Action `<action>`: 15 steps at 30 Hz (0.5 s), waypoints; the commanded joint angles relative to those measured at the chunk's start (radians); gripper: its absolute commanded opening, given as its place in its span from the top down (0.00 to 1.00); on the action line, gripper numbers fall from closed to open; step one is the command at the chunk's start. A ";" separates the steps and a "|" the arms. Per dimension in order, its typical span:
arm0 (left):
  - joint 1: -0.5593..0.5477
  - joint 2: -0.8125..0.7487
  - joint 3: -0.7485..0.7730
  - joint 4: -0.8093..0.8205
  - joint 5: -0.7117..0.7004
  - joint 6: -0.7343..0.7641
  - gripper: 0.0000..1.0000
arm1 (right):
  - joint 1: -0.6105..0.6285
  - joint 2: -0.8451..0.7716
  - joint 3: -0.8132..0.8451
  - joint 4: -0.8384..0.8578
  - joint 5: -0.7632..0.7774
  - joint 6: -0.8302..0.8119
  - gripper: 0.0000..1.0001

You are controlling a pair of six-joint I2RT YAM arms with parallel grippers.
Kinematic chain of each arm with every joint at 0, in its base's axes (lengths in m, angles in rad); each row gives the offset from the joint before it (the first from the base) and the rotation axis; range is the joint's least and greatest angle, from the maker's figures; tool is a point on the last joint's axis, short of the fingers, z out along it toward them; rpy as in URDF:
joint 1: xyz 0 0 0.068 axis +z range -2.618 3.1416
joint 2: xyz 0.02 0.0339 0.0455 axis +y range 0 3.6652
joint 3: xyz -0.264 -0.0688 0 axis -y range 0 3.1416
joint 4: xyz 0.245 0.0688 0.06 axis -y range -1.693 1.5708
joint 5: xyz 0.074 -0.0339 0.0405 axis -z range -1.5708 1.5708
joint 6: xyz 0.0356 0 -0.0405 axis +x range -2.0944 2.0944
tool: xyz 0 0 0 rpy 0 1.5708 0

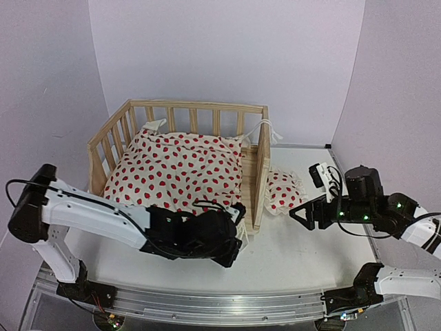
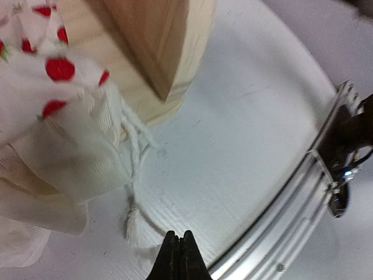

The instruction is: Set up the pet bed

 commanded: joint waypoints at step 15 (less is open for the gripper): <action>0.150 -0.299 -0.144 0.298 0.245 0.007 0.79 | -0.209 0.182 0.055 0.161 -0.291 0.030 0.26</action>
